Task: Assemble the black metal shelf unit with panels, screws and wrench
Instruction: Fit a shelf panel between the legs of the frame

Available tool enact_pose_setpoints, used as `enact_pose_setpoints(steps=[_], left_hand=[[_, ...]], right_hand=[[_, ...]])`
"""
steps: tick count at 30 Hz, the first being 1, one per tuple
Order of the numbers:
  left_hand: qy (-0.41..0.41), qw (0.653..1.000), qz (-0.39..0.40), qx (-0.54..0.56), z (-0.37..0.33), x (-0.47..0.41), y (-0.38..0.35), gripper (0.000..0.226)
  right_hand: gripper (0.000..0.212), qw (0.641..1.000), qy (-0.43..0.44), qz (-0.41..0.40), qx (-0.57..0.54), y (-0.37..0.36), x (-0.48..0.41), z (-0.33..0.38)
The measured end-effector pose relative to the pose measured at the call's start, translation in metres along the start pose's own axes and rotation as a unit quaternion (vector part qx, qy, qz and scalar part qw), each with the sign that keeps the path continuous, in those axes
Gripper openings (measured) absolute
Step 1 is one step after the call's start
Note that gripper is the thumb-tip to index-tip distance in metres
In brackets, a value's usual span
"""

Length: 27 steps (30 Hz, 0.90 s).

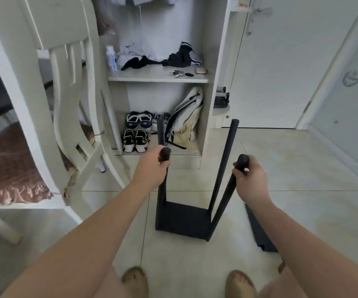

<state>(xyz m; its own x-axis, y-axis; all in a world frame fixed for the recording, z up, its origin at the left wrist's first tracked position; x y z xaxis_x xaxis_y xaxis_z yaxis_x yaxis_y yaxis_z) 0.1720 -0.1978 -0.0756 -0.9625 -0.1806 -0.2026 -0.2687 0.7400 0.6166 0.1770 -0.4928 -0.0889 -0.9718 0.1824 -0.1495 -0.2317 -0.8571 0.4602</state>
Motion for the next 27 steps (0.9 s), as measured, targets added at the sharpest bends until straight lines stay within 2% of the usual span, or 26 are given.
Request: enact_pose_setpoints(steps=[4, 12, 16, 21, 27], left_hand=[[0.028, 0.999, -0.031, 0.008, 0.029, 0.005, -0.003, 0.022], [0.007, 0.994, -0.088, 0.059, 0.055, -0.004, -0.001, 0.030], [0.045, 0.993, -0.067, 0.083, 0.080, -0.007, -0.022, 0.030], [0.101, 0.994, -0.004, 0.034, 0.106, -0.012, -0.053, 0.031], [0.103, 0.993, -0.055, 0.033, 0.117, -0.013, -0.042, 0.031]], right_hand=[[0.028, 1.000, -0.008, -0.002, -0.029, -0.033, -0.003, -0.012], [0.033, 0.999, 0.002, -0.029, -0.038, -0.052, -0.023, -0.027], [0.038, 0.999, -0.006, -0.027, -0.038, -0.058, -0.033, -0.039], [0.030, 0.999, -0.047, 0.004, 0.008, -0.077, -0.046, -0.065], [0.032, 0.996, -0.060, 0.055, 0.037, -0.089, -0.059, -0.073]])
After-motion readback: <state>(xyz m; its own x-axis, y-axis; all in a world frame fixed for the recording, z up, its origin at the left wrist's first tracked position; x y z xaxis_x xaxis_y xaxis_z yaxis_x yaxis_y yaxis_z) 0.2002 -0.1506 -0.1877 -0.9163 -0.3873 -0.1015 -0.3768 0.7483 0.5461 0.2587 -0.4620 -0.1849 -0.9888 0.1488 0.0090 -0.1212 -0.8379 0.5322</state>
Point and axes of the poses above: each hand's wrist, its own x-axis away from the middle knuckle, its own y-axis out of the back of the hand, z = x × y, the point moved 10 cm from there along -x, towards the middle knuckle
